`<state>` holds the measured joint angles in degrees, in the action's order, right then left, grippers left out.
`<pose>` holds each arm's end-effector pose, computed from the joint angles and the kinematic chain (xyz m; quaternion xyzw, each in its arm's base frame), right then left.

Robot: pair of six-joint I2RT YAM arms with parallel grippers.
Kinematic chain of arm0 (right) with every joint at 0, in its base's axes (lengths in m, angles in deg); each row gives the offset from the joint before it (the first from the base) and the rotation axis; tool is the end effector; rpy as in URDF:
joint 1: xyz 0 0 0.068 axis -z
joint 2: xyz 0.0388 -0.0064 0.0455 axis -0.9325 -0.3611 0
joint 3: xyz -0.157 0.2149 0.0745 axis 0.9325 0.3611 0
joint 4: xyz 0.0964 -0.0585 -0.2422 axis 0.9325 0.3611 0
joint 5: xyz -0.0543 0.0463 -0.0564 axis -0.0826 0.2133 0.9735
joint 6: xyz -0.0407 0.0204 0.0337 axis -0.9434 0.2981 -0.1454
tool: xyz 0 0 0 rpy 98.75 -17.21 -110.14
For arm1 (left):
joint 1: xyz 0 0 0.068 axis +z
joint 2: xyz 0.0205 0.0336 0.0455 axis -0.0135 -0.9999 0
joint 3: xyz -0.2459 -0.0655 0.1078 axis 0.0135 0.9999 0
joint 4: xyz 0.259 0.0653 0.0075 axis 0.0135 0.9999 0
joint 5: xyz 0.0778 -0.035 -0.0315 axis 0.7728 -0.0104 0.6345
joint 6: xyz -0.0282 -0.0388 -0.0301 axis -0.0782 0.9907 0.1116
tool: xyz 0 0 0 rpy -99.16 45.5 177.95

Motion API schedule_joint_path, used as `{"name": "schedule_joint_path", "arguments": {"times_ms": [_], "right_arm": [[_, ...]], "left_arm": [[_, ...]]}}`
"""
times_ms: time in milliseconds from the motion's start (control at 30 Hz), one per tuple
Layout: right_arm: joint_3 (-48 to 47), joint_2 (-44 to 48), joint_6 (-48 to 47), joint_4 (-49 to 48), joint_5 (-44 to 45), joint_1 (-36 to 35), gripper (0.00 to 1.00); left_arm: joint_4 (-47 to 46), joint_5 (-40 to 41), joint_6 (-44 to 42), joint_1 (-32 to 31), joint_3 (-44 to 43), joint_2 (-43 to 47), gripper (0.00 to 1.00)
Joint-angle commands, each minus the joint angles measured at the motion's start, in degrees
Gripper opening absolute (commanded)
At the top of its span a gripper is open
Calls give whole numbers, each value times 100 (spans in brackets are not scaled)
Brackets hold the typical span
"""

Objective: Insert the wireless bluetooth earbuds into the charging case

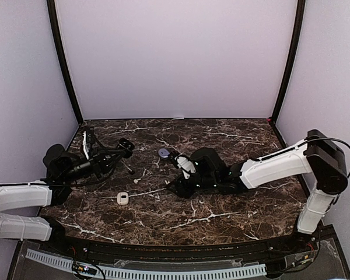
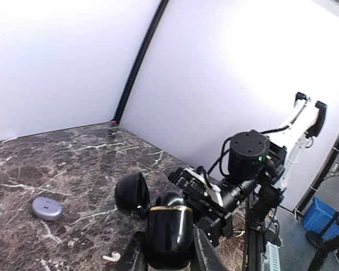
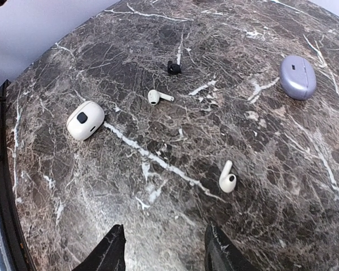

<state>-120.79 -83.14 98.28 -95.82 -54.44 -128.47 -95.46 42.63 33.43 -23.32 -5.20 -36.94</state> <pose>0.1882 0.3264 0.1782 -0.3462 0.8088 0.3128 0.3581 0.1855 -0.1104 0.2413 0.2457 0.5930 -0.5071 0.5752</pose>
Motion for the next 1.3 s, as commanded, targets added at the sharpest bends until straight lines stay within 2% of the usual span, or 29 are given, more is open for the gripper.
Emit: {"name": "schedule_joint_path", "arguments": {"times_ms": [0,100,333,567,733,1000,1267], "right_arm": [[-623,-497,-42,-572,510,-275,49],[-956,-913,-70,-663,540,-381,51],[-2149,-1997,-106,-500,730,-493,58],[-3871,-3168,-220,300,1344,-503,65],[-4743,-3798,-264,697,1689,-469,68],[-5994,-4604,-54,1477,1471,-239,68],[-6534,-5013,12,1735,1469,-189,61]], "left_arm": [[1336,1040,-187,133,-8,463,0],[1870,1403,-166,179,-63,728,0],[3629,2844,-147,236,-492,1911,0],[4667,3241,-317,257,-967,2524,0],[5072,3338,-444,258,-1207,2677,0],[5080,3294,-500,256,-1211,2828,0],[5097,3296,-491,261,-1122,2924,0]]}}
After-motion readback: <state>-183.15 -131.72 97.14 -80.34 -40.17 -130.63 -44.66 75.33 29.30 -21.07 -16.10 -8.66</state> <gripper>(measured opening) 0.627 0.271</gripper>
